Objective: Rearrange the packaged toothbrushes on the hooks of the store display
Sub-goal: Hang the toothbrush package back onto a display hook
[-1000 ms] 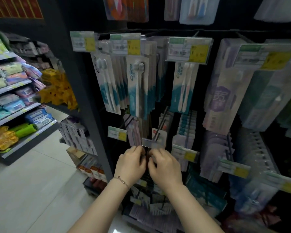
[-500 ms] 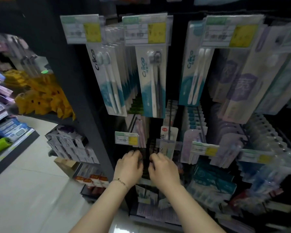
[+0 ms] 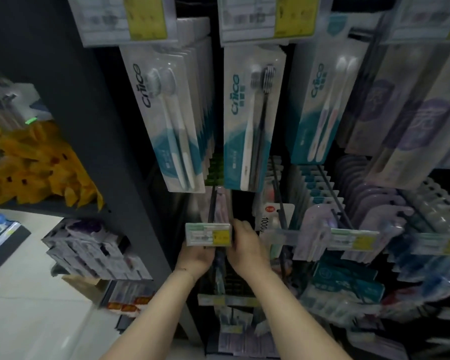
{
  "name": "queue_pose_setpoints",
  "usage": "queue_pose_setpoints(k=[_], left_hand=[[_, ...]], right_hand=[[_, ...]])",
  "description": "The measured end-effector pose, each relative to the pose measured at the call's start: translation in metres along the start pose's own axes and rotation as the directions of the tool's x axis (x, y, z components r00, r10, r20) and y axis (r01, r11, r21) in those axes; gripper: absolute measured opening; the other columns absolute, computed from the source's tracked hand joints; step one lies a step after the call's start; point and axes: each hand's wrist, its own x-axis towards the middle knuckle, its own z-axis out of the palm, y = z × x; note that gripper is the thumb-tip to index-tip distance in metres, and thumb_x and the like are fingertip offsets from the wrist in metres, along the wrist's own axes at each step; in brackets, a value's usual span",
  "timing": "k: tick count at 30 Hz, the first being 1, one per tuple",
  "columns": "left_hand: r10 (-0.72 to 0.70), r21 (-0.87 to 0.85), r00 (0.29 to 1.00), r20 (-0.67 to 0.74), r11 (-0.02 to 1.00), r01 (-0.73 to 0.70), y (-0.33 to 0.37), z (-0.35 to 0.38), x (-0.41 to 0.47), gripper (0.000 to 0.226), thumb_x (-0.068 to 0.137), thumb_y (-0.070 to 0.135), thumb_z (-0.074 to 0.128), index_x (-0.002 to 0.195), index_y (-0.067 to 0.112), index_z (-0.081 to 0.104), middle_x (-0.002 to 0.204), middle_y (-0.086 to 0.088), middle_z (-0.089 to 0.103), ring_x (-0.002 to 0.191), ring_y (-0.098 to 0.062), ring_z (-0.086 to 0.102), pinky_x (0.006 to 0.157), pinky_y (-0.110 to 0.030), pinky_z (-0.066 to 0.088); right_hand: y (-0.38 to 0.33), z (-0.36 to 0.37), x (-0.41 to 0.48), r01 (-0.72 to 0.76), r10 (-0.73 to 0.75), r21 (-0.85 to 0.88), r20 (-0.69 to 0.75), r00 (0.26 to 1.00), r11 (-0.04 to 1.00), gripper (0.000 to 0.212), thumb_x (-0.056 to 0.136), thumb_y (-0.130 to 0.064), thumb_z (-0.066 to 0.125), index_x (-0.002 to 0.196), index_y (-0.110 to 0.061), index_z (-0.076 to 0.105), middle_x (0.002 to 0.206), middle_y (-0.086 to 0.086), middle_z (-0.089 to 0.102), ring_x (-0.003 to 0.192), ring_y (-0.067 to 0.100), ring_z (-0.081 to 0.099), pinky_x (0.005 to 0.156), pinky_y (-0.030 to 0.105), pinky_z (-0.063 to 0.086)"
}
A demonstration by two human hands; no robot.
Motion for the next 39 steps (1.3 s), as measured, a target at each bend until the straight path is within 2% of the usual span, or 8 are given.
queue_pose_setpoints(k=[3, 6, 11, 16, 20, 24, 33, 39], left_hand=[[-0.034, -0.243, 0.999, 0.015, 0.969, 0.036, 0.004, -0.002, 0.011, 0.002, 0.1, 0.03, 0.056, 0.099, 0.029, 0.058, 0.096, 0.014, 0.057, 0.094, -0.006, 0.055, 0.076, -0.002, 0.04], [-0.028, -0.386, 0.999, 0.046, 0.922, 0.044, -0.005, -0.001, 0.029, 0.052, 0.081, 0.049, 0.07, 0.125, 0.026, 0.057, 0.122, 0.004, 0.063, 0.118, -0.019, 0.059, 0.101, -0.025, 0.046], [0.054, -0.453, 0.996, 0.072, 0.891, -0.016, -0.005, 0.003, 0.032, 0.016, 0.096, 0.021, 0.066, 0.092, 0.033, 0.057, 0.094, 0.009, 0.064, 0.092, -0.012, 0.063, 0.067, -0.01, 0.047], [0.155, -0.495, 0.988, -0.002, 0.858, -0.136, 0.016, -0.006, 0.013, 0.017, 0.1, 0.015, 0.057, 0.102, 0.03, 0.051, 0.093, 0.013, 0.056, 0.076, 0.007, 0.056, 0.057, -0.001, 0.043], [0.143, -0.449, 0.983, -0.117, 0.875, -0.181, 0.018, -0.014, 0.003, 0.032, 0.096, 0.008, 0.064, 0.083, 0.032, 0.048, 0.085, 0.004, 0.06, 0.08, -0.008, 0.058, 0.065, -0.013, 0.05], [0.056, -0.394, 0.992, -0.116, 0.914, -0.097, -0.002, -0.009, 0.008, 0.011, 0.1, 0.014, 0.056, 0.094, 0.009, 0.063, 0.096, -0.011, 0.069, 0.09, -0.019, 0.064, 0.073, -0.023, 0.049], [0.002, -0.423, 0.998, -0.063, 0.906, -0.028, -0.026, 0.003, -0.021, 0.018, 0.102, 0.033, 0.049, 0.11, 0.042, 0.062, 0.113, 0.008, 0.069, 0.103, -0.011, 0.066, 0.092, -0.037, 0.056], [-0.035, -0.341, 0.998, -0.053, 0.94, 0.015, -0.028, 0.009, -0.045, 0.009, 0.101, 0.03, 0.054, 0.101, 0.027, 0.063, 0.1, 0.002, 0.071, 0.096, -0.019, 0.069, 0.087, -0.043, 0.057]], right_hand=[[-0.003, 0.011, 0.017, -0.004, 0.004, 0.172, 0.001, 1.0, 0.985, 0.065, 0.092, -0.027, 0.062, 0.148, -0.031, 0.031, 0.141, 0.0, 0.042, 0.122, 0.02, 0.051, 0.096, 0.038, 0.049], [-0.005, 0.023, 0.026, -0.025, 0.022, 0.342, 0.014, 1.0, 0.939, 0.068, 0.09, -0.048, 0.059, 0.149, -0.044, 0.026, 0.148, -0.006, 0.04, 0.129, 0.014, 0.046, 0.105, 0.041, 0.045], [0.006, 0.05, 0.041, -0.038, 0.033, 0.59, 0.02, 0.999, 0.806, 0.081, 0.073, -0.087, 0.048, 0.145, -0.052, 0.034, 0.143, -0.012, 0.049, 0.13, 0.01, 0.051, 0.108, 0.046, 0.044], [-0.004, 0.037, 0.032, -0.025, 0.052, 0.597, -0.029, 0.998, 0.802, 0.063, 0.085, -0.051, 0.061, 0.144, -0.04, 0.043, 0.133, -0.003, 0.049, 0.122, 0.01, 0.052, 0.106, 0.039, 0.047], [-0.011, 0.028, 0.025, -0.069, 0.083, 0.636, 0.007, 0.996, 0.768, 0.081, 0.072, -0.064, 0.056, 0.146, -0.032, 0.044, 0.134, 0.0, 0.045, 0.124, 0.012, 0.051, 0.108, 0.033, 0.044], [-0.011, 0.028, 0.017, -0.058, 0.062, 0.518, 0.01, 0.998, 0.853, 0.06, 0.089, -0.03, 0.07, 0.144, -0.026, 0.048, 0.128, -0.001, 0.046, 0.116, 0.007, 0.049, 0.088, 0.003, 0.038], [0.001, 0.022, -0.018, -0.117, 0.137, 0.597, 0.012, 0.99, 0.793, 0.035, 0.096, -0.022, 0.061, 0.129, -0.03, 0.062, 0.116, -0.007, 0.054, 0.107, 0.006, 0.057, 0.098, 0.027, 0.048], [0.011, 0.017, -0.046, -0.171, 0.178, 0.555, 0.043, 0.983, 0.814, 0.034, 0.094, -0.021, 0.058, 0.128, -0.025, 0.061, 0.121, -0.003, 0.061, 0.104, 0.005, 0.059, 0.087, 0.017, 0.048]])
